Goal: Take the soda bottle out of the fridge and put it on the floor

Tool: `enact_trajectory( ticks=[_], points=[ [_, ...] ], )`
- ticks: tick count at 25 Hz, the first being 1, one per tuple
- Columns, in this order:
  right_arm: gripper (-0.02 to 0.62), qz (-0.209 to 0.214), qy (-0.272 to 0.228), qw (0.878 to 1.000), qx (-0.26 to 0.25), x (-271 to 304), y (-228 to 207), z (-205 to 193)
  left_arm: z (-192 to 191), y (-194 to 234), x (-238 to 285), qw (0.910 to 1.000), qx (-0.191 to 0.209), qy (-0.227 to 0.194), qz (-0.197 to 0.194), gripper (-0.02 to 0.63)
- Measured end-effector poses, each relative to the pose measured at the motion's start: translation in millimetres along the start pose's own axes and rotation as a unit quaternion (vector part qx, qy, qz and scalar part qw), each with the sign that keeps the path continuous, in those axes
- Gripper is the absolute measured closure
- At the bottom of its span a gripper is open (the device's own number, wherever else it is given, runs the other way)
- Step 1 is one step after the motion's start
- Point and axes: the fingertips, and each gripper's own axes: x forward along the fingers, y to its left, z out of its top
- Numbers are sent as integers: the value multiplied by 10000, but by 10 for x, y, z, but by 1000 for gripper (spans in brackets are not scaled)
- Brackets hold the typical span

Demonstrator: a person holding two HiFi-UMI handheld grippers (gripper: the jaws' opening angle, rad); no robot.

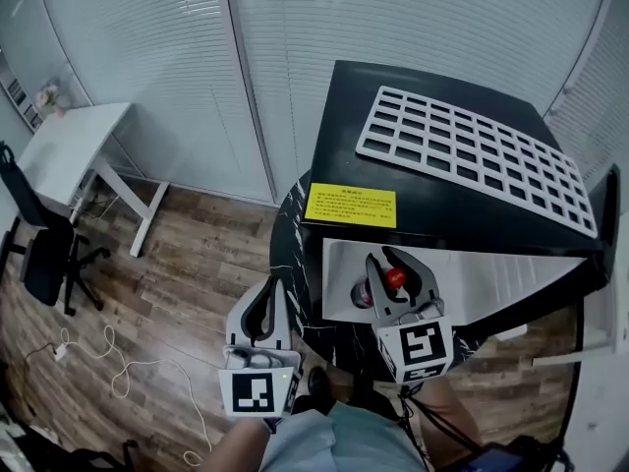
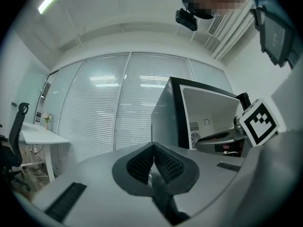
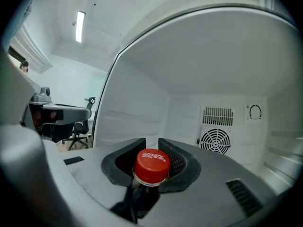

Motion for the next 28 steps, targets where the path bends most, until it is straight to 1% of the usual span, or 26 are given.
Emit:
enact_trajectory(
  ticks=[4,8,11,13,18,24,28],
  points=[
    [499,-180,7,9998,68,-152,-27,-54,-29,-125,24,9994,4,24,-341,589],
    [499,-463,-7,9987,193,-362,-108,-98,-26,-319,86,9978,5,-36,-669,589],
    [499,-686,-17,9973,253,-556,-169,-160,-25,-365,77,9978,-42,-113,-658,591],
    [499,-865,-137,9958,263,-690,-238,-179,-15,-367,60,9976,-28,-161,-669,590],
    [499,-1179,-226,9922,340,-1050,-379,-263,-1,-528,-19,9964,-5,-247,-815,589],
    [499,-1478,-304,9875,457,-1579,-407,-368,5,-891,-280,9939,103,-256,-1072,589],
    [499,-1686,-309,9840,489,-2052,-413,-426,45,-1278,-550,9901,111,-276,-1373,590]
  ],
)
